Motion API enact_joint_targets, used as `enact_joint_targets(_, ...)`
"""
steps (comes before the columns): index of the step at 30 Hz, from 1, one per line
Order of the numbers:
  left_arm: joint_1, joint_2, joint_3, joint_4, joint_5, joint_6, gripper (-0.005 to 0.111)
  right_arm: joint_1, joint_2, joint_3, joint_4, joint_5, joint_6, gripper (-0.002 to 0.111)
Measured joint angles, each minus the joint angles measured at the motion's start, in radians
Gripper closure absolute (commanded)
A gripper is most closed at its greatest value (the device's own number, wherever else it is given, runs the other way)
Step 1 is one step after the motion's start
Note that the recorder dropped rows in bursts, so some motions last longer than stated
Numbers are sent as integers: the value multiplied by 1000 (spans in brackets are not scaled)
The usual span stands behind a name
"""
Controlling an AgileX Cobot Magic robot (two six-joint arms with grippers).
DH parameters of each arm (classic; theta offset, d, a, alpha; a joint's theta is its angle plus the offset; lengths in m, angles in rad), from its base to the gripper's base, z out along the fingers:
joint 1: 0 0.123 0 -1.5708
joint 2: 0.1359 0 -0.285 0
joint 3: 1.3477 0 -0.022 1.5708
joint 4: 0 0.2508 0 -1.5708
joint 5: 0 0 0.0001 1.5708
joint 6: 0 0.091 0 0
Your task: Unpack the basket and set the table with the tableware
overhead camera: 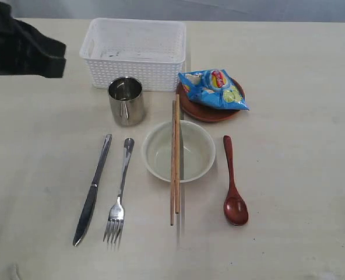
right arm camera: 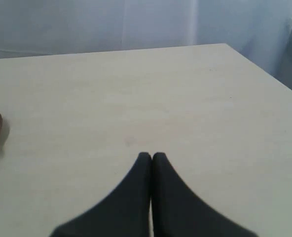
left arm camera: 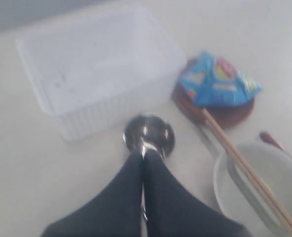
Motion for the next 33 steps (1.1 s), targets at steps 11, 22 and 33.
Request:
enact_joint_targets(11, 0, -614, 304, -50, -191, 49, 107, 0, 0, 0, 0, 0, 0, 109)
enact_joint_targets(22, 62, -915, 342, -50, -177, 82, 107, 0, 0, 0, 0, 0, 0, 109)
enact_joint_targets(33, 429, -976, 342, -61, -29, 82, 107, 0, 0, 0, 0, 0, 0, 109)
